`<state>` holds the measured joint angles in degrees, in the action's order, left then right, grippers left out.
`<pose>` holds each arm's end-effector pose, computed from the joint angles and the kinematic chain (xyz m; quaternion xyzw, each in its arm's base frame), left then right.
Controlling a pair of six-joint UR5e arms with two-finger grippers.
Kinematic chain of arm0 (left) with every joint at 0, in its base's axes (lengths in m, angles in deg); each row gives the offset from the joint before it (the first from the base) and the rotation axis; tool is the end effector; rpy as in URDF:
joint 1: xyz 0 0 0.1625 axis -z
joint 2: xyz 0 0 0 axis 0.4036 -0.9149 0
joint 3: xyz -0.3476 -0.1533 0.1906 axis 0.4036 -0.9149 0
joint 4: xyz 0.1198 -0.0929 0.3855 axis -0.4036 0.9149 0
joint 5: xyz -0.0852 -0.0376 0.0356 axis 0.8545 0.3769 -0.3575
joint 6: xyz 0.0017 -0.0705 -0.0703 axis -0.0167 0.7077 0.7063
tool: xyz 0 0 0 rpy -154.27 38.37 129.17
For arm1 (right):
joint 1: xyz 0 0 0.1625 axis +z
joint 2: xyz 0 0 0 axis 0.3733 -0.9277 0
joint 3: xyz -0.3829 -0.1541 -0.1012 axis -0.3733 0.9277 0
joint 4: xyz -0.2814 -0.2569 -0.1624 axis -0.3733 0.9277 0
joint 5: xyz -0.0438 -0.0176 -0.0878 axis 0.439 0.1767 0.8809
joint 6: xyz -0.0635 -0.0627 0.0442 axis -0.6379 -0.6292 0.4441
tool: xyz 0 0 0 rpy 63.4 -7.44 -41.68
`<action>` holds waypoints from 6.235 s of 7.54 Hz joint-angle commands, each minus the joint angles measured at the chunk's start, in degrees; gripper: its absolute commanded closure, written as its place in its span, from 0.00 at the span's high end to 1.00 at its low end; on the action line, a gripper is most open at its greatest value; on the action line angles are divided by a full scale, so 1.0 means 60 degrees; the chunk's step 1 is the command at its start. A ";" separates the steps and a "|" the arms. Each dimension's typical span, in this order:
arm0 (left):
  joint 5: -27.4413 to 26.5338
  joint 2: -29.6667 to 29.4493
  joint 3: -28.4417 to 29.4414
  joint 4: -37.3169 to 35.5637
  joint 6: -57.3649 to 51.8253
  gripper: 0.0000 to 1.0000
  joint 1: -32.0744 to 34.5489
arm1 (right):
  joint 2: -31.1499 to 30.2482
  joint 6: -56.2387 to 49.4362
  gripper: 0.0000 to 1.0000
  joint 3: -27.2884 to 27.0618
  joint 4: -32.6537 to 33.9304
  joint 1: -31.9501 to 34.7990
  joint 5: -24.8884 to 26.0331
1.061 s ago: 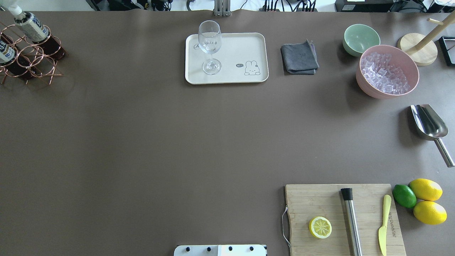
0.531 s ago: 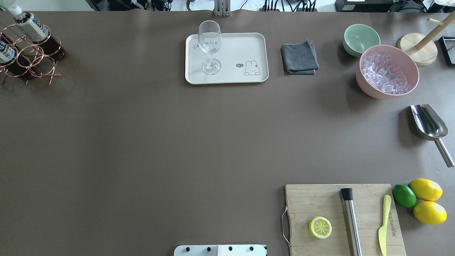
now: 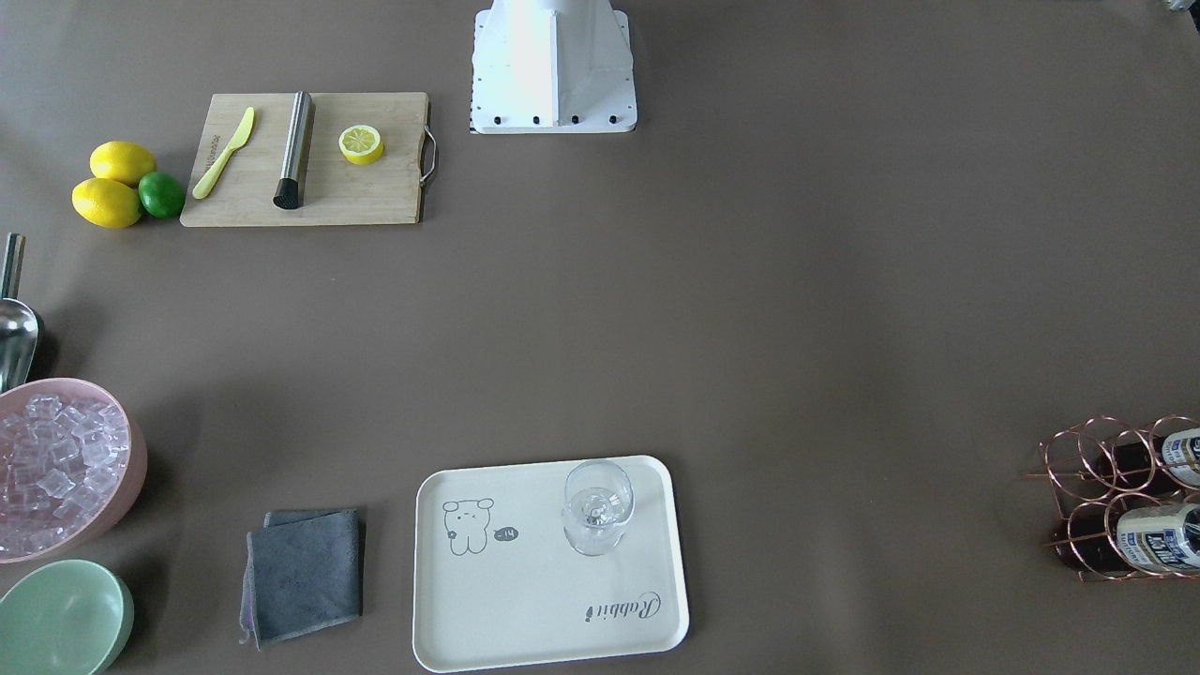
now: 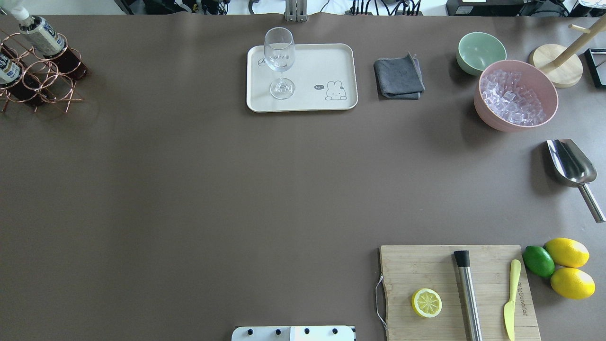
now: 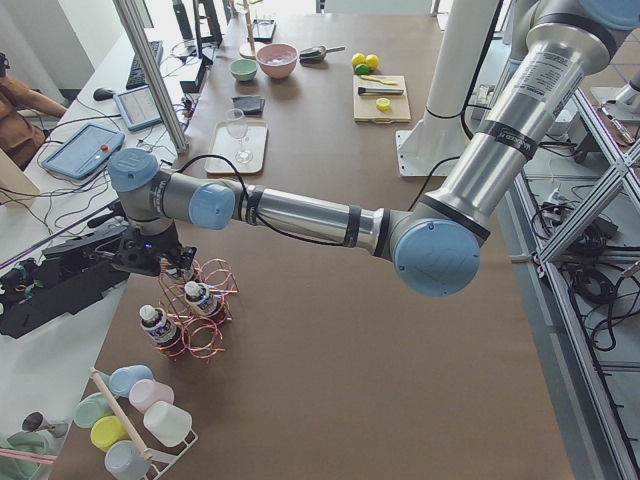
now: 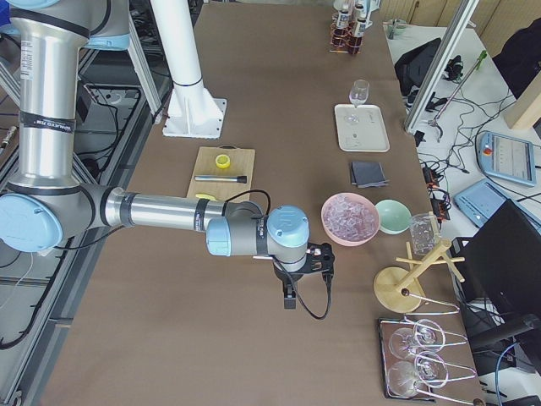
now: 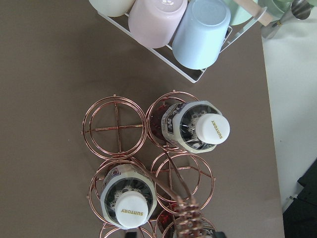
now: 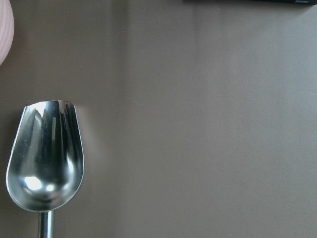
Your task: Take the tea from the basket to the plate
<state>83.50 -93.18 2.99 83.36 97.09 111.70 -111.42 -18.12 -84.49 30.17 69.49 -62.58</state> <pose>-0.0397 -0.7134 0.5039 -0.1939 0.3259 -0.6410 0.6673 0.0770 -0.4389 0.6659 0.0402 -0.3608 0.0026 0.9318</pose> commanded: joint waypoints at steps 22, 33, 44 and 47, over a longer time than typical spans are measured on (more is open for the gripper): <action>-0.0148 -0.2158 -0.9154 -0.7196 0.8752 0.00 -0.6516 | 0.6092 0.0982 1.00 0.1240 -0.6284 -0.4789 -0.2555; -0.0454 -0.4405 -0.5106 -0.5806 0.8869 0.00 -0.7531 | 0.6240 0.0527 0.99 0.2388 -1.2744 -0.6474 0.1332; -0.0353 -0.4346 -0.5516 -0.5805 0.9220 0.00 -0.7941 | 0.5830 0.3838 0.97 0.1450 -1.3036 -0.8832 0.1552; -0.0353 -0.4345 -0.5487 -0.5805 0.9220 0.00 -0.7955 | 0.5903 0.3619 0.95 0.1567 -1.3052 -0.8965 0.1830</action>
<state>81.39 -119.28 -29.99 48.54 152.41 64.04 -76.35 4.45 -75.52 -48.07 15.97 -52.44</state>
